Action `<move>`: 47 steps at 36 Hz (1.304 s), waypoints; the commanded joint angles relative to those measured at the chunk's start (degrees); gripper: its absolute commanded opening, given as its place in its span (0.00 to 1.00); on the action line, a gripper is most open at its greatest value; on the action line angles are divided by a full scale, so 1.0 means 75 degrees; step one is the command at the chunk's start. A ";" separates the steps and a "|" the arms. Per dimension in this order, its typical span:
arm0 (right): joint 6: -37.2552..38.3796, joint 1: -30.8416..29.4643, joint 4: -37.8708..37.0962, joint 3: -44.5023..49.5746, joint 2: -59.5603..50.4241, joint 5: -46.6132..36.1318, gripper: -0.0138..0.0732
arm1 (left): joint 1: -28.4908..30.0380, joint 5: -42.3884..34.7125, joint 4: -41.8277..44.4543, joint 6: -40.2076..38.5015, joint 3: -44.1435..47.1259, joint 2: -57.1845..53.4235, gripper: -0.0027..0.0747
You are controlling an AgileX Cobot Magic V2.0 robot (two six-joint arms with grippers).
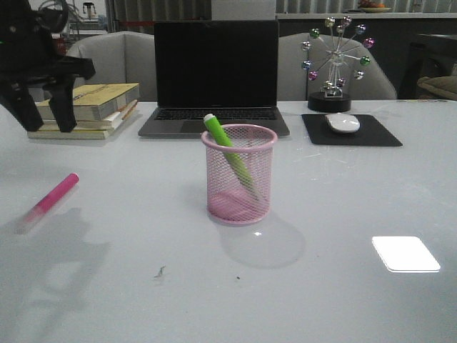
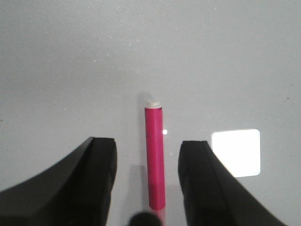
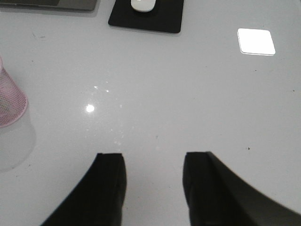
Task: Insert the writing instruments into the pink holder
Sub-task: 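Lower the left gripper over the pink marker and close on it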
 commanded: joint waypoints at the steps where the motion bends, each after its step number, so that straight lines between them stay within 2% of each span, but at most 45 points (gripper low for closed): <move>1: -0.0001 -0.0048 -0.0017 -0.0205 -0.0044 -0.0551 0.64 | -0.0066 -0.0130 -0.0098 -0.0048 -0.0250 -0.0242 0.53; 31: -0.0001 -0.0048 -0.0245 -0.0205 -0.0044 -0.0545 0.64 | -0.0146 -0.0173 -0.0517 -0.0048 -0.0250 0.0938 0.52; 36: -0.0001 -0.0048 -0.0268 -0.0205 -0.0044 -0.0543 0.64 | -0.0146 -0.0157 -0.0517 -0.0048 -0.0250 0.0990 0.42; 43: -0.0001 -0.0048 -0.0268 -0.0205 -0.0044 -0.0543 0.64 | -0.0159 -0.0107 -0.0517 -0.0048 -0.0250 0.1188 0.15; 47: -0.0001 -0.0048 -0.0268 -0.0205 -0.0044 -0.0543 0.64 | -0.0189 -0.0102 -0.0517 -0.0048 -0.0250 0.1235 0.16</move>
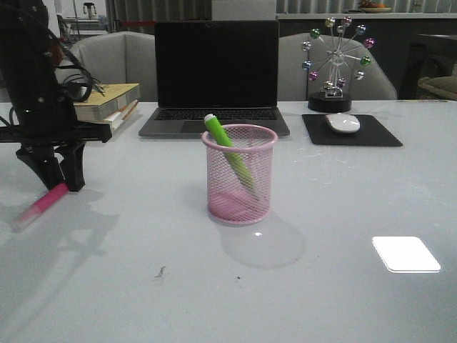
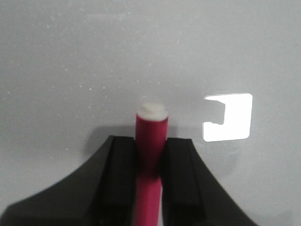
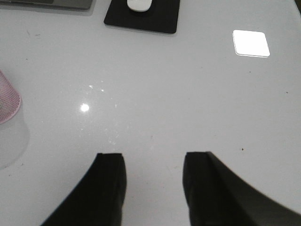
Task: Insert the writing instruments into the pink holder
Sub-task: 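Lower the left gripper over the pink marker and close on it, then lift the pink marker with the left gripper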
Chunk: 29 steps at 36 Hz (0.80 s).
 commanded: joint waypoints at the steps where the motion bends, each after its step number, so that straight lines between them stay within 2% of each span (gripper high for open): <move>1: -0.0009 -0.0048 -0.0104 -0.0205 -0.0044 -0.0543 0.64 | -0.0095 -0.0049 -0.0156 -0.0048 -0.0109 -0.0214 0.16; 13: -0.0009 -0.0048 -0.0104 -0.0205 -0.0044 -0.0543 0.64 | -0.0224 0.0018 -0.0173 0.0006 -0.0508 -0.0669 0.16; 29: -0.0009 -0.0048 -0.0104 -0.0205 -0.0044 -0.0543 0.64 | -0.1213 -0.2483 0.0005 0.0018 -0.0569 -0.2618 0.16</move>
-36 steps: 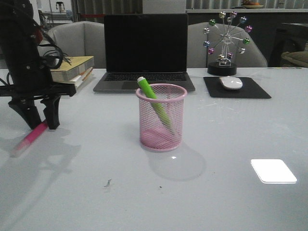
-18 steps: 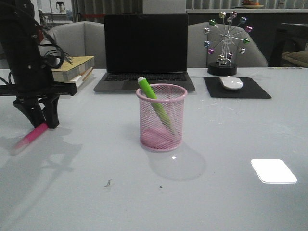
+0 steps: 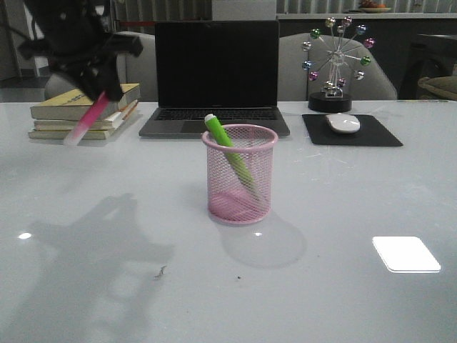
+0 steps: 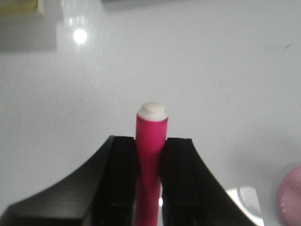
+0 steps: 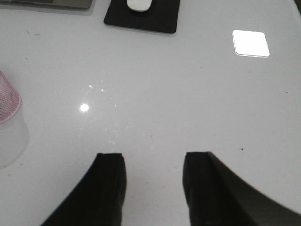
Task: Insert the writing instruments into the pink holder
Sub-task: 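Lift the pink marker with the left gripper, then carry the pink marker over the holder and lower it in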
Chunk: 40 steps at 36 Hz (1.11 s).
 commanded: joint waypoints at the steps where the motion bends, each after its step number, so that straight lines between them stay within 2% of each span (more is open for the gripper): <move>1: -0.0020 -0.0048 -0.0079 -0.0205 -0.0044 -0.0543 0.64 | -0.0358 -0.0919 -0.0031 0.0004 -0.0263 -0.0912 0.16; 15: -0.0020 -0.0048 -0.0079 -0.0205 -0.0044 -0.0543 0.64 | -0.1713 -0.2727 0.0147 0.0004 -0.0245 -0.1605 0.16; 22: -0.0020 -0.0048 -0.0079 -0.0205 -0.0044 -0.0543 0.64 | -0.2340 -0.3925 0.0147 0.0004 0.0161 -0.1632 0.16; 30: -0.0020 -0.0048 -0.0087 -0.0205 -0.0044 -0.0527 0.64 | -0.2952 -0.5472 0.0082 0.0004 0.1332 -0.1632 0.16; 40: -0.0020 -0.0048 -0.0214 -0.0205 -0.0044 -0.0208 0.64 | -0.3208 -0.8196 -0.0968 0.0004 0.3093 -0.1632 0.16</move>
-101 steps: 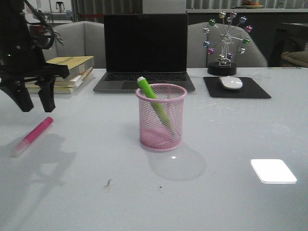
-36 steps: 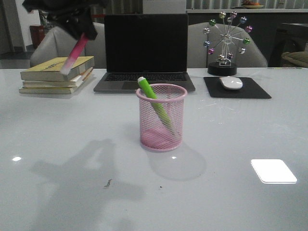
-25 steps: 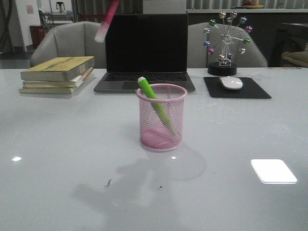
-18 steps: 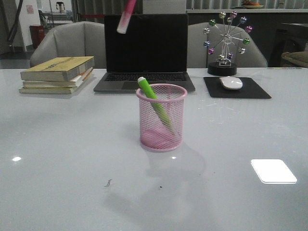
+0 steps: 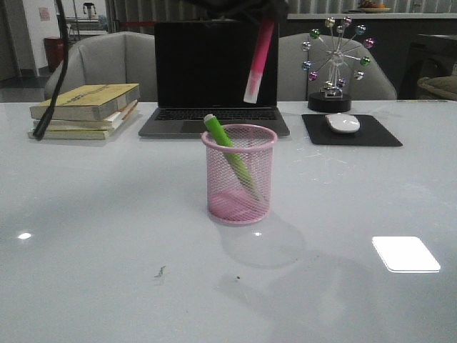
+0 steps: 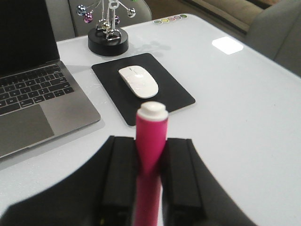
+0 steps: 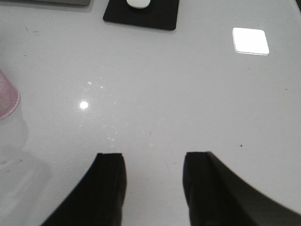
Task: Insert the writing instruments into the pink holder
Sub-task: 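Carry the pink marker over the holder and lower it in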
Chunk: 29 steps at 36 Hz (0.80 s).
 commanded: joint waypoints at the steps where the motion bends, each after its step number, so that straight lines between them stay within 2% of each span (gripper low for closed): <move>1: -0.0020 -0.0048 -0.0188 -0.0205 -0.0044 -0.0287 0.64 | -0.0104 -0.1851 -0.0528 -0.0010 0.0341 -0.0471 0.16; 6: -0.0020 -0.0048 -0.0269 -0.0205 -0.0044 -0.0109 0.64 | -0.0244 -0.2426 -0.0815 -0.0010 0.1001 -0.0471 0.16; 13: -0.0020 -0.0048 -0.0286 -0.0205 -0.0044 -0.0102 0.64 | -0.0431 -0.2681 -0.0849 -0.0010 0.1613 -0.0471 0.16; 24: -0.0020 -0.0048 -0.0283 -0.0205 -0.0044 -0.0108 0.64 | -0.0448 -0.2790 -0.0849 -0.0010 0.1649 -0.0491 0.16; 29: -0.0020 -0.0048 -0.0283 -0.0205 -0.0044 -0.0108 0.64 | -0.0460 -0.2762 -0.0876 -0.0010 0.1649 -0.0491 0.24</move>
